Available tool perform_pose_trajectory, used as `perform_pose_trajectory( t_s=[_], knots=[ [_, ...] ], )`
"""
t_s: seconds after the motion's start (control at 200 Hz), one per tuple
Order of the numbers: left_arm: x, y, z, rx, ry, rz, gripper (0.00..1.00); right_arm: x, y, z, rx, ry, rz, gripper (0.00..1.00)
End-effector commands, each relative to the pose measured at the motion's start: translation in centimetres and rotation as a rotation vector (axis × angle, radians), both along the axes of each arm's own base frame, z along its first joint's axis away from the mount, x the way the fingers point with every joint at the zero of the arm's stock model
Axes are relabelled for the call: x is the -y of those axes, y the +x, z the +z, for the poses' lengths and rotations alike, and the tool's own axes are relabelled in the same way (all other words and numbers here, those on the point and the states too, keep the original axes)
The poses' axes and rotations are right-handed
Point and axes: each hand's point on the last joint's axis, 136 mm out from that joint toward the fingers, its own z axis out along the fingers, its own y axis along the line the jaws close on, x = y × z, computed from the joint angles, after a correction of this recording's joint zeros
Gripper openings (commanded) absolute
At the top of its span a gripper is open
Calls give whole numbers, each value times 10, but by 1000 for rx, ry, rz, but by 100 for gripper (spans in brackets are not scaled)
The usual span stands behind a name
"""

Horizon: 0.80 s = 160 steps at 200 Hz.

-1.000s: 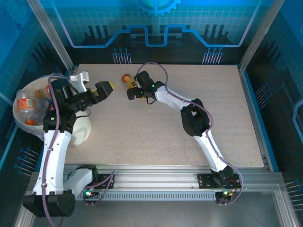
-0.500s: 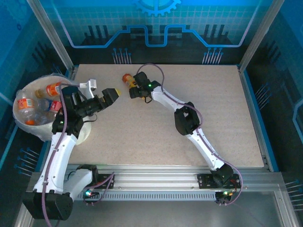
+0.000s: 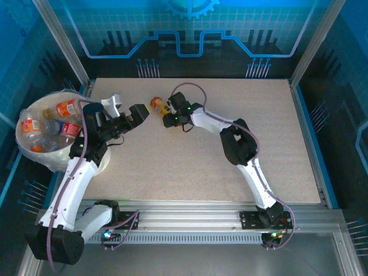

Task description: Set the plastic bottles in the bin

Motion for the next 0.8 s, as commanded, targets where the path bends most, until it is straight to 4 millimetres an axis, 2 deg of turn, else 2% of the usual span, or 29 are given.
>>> perform_pose_trajectory(
  t_s=[0.0,0.1,0.2,0.345,0.495,0.64,0.72,0.795],
  knots=[
    [5,7,-5,25,33,41,99,-9,-18,73,91,177,45,52],
    [23,10,-8,36,53,-2,99,5,-48,88,106,214,61,51],
    [36,17,-20,-11,96,-3,99,20,-72,100,142,243,64,52],
    [53,30,-33,-58,74,3,99,32,-101,122,154,356,60,52],
    [61,45,-41,-104,15,28,99,41,-125,143,157,455,65,52],
    [71,58,-47,-125,-42,16,99,35,-148,162,128,569,123,52],
    [73,63,-51,-120,-57,24,99,31,-157,167,101,619,140,52],
    [78,66,-46,-78,-98,4,99,25,-163,170,92,644,157,53]
  ],
)
